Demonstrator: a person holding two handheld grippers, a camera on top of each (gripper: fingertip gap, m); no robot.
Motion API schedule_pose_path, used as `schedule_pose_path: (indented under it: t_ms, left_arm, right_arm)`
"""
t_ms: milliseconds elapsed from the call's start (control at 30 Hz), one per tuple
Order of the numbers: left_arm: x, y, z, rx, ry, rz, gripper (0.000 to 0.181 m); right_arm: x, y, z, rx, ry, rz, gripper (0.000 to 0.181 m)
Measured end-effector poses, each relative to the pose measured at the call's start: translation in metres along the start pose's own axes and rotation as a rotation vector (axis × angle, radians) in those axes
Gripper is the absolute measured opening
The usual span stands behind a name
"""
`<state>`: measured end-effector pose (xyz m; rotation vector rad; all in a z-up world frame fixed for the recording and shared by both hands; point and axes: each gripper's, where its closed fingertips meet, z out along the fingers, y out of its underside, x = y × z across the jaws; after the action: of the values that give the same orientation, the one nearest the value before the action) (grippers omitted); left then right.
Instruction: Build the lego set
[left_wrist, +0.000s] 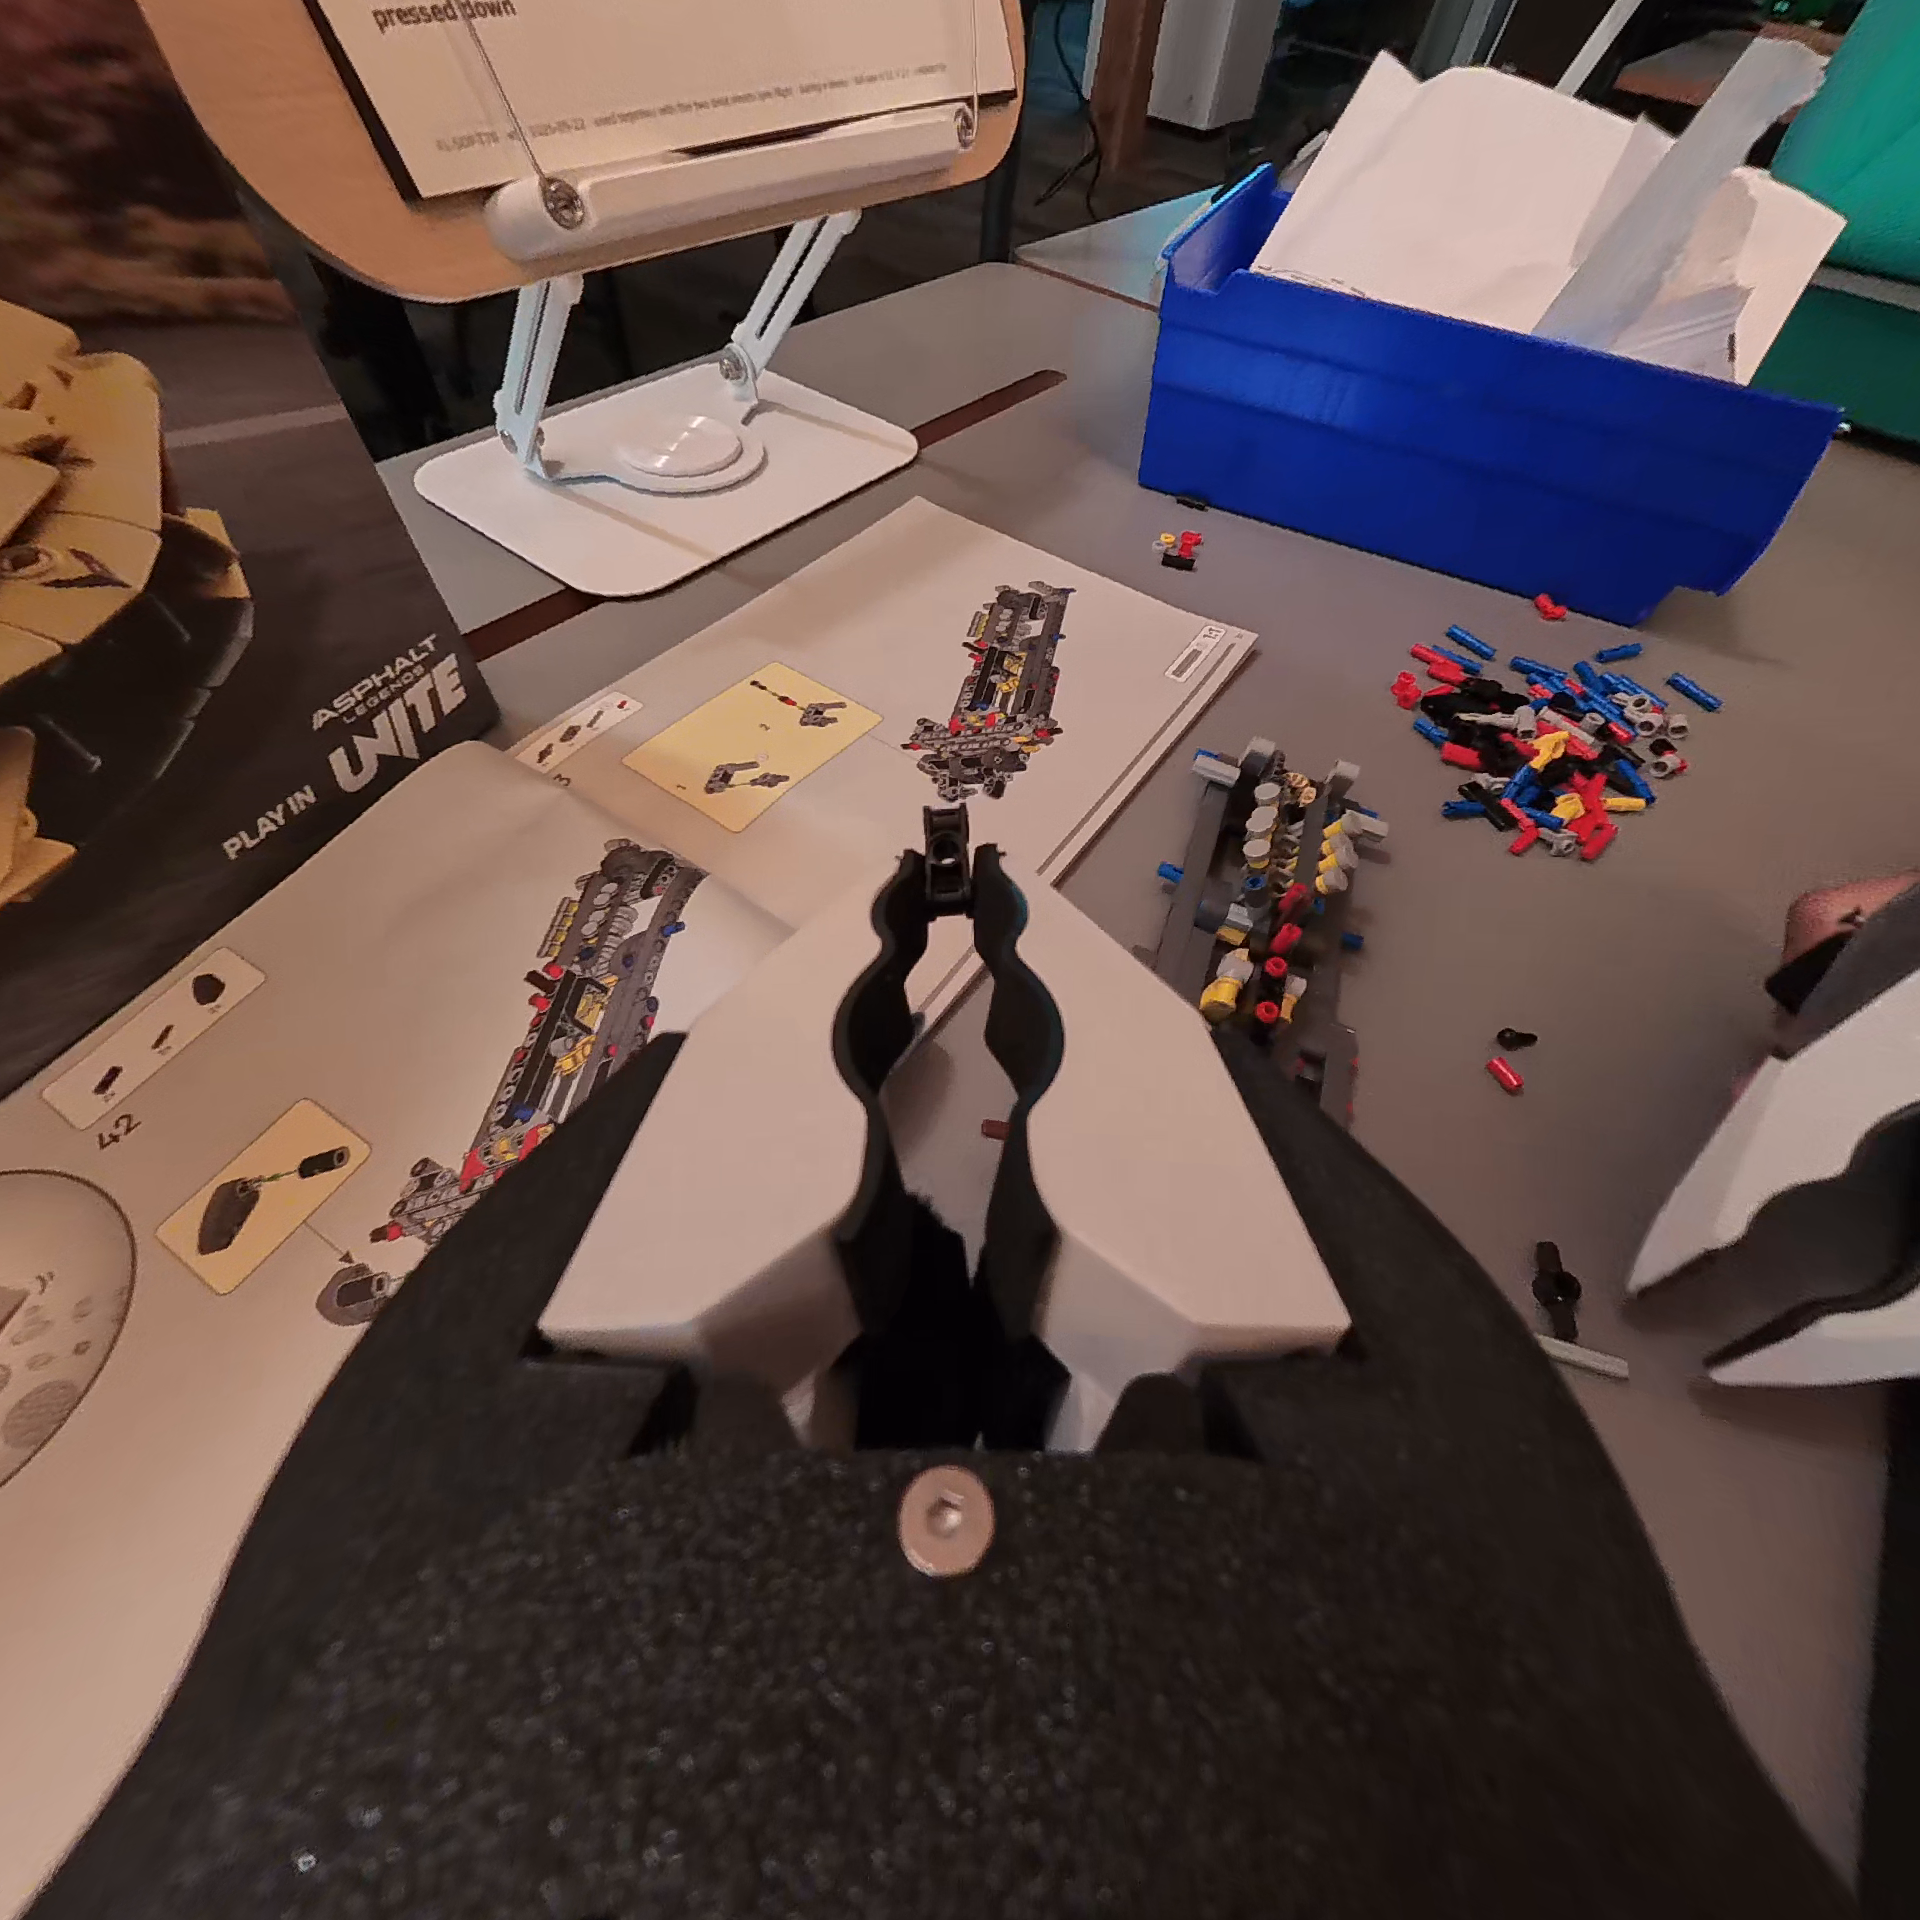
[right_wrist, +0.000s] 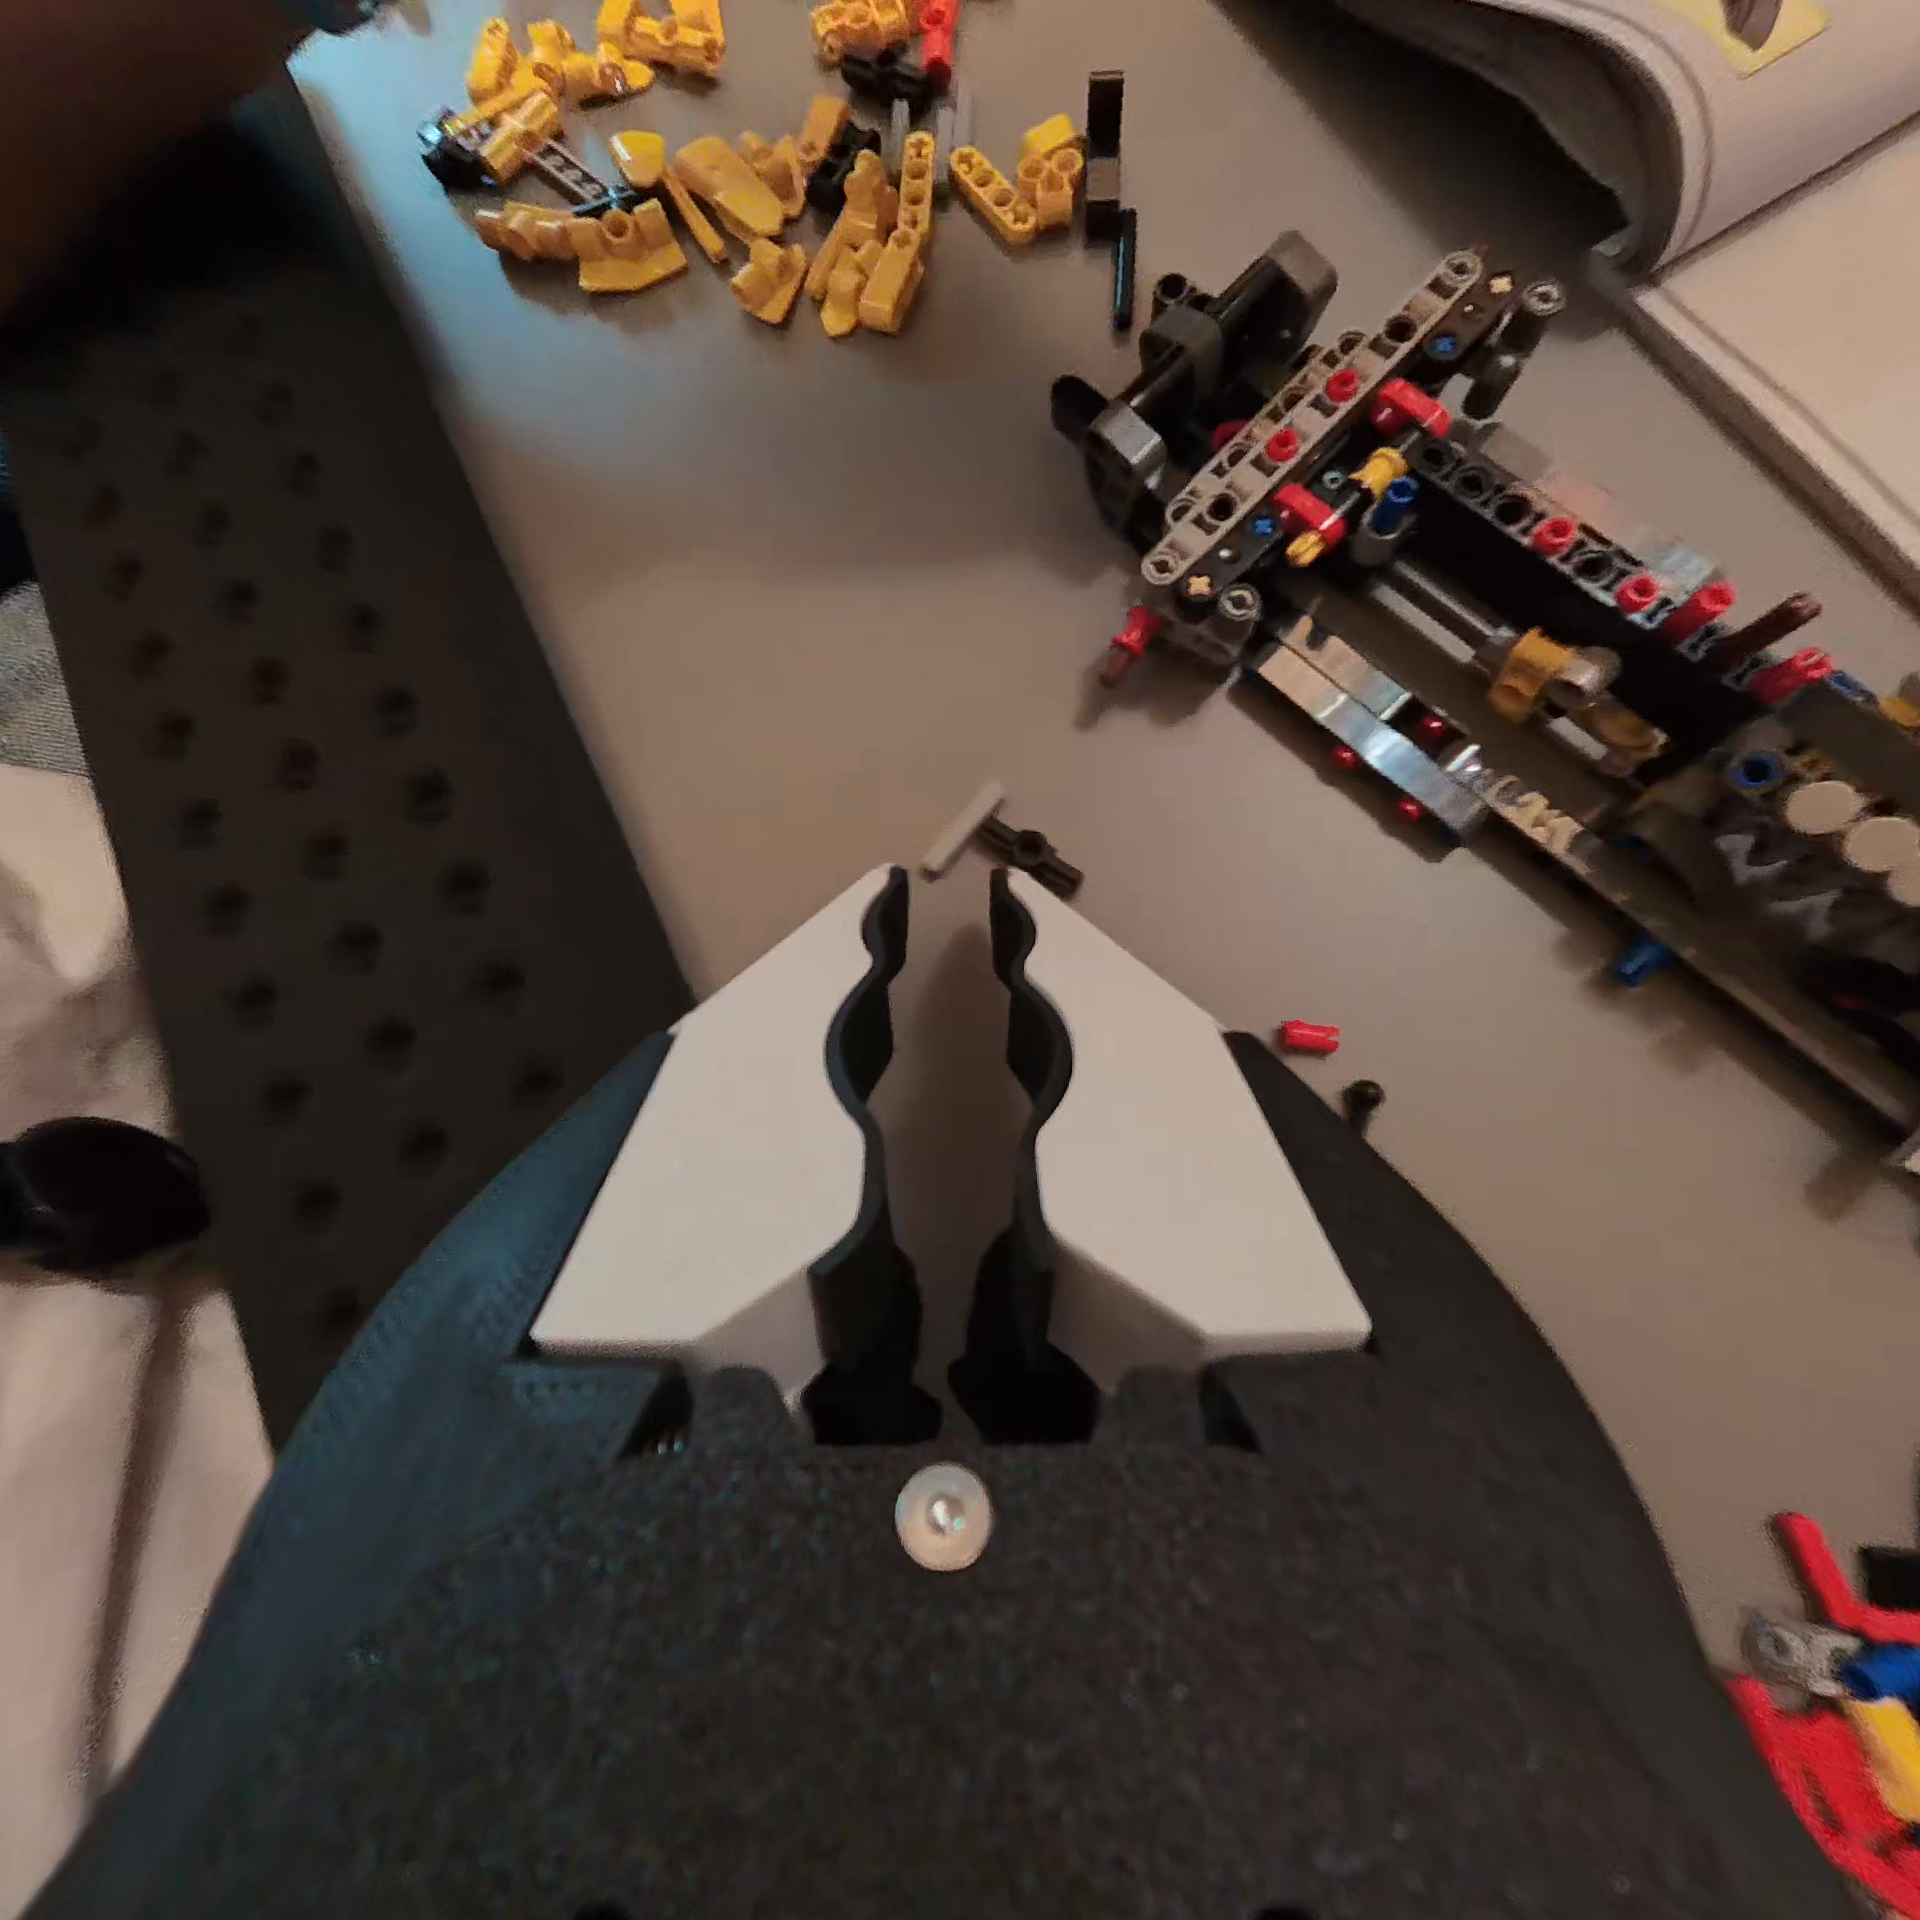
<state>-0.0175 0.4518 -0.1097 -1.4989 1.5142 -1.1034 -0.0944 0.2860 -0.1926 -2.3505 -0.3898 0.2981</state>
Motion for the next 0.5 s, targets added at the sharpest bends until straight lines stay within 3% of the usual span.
schedule_pose_path:
  t_ms: [100, 500]
  left_arm:
    - [-0.001, 0.001, 0.001, 0.003, 0.005, -0.015, 0.007]
    - [0.002, -0.003, -0.001, 0.028, 0.017, 0.008, 0.007]
  right_arm:
    - [-0.011, -0.004, 0.002, 0.004, -0.034, 0.085, 0.014]
    - [0.000, -0.006, 0.008, -0.002, 0.216, 0.207, 0.014]
